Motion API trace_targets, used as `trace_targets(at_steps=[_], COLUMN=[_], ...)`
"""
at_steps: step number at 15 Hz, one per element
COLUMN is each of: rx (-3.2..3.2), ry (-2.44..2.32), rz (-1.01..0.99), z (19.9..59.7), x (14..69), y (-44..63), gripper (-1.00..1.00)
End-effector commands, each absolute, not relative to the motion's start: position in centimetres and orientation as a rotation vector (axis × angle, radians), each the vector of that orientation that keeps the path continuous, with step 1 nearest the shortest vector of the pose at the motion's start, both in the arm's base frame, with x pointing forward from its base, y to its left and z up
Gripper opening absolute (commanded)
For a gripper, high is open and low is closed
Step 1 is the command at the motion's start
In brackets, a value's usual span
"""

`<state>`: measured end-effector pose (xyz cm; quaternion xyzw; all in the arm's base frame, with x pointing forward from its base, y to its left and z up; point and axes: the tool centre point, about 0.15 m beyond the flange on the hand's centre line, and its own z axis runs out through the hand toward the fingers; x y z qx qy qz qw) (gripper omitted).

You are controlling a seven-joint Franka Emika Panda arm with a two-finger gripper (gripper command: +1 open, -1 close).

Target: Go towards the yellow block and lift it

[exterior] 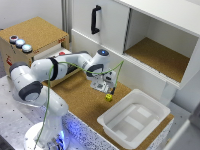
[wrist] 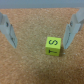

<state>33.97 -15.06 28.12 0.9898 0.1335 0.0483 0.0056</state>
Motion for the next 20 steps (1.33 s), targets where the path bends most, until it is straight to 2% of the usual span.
trace_targets(at_steps=[1, 10, 11, 20], rx=[3.176, 3.199, 3.198, 3.158], ry=[0.337, 0.495, 0.486, 0.500], rz=[0.082, 0.019, 0.038, 0.015], z=[23.5, 20.3, 20.5, 20.0], x=[38.3, 39.4, 39.6, 40.9], y=[-17.4, -17.0, -17.0, -17.0], gripper=[1.00, 1.00, -1.00, -1.00])
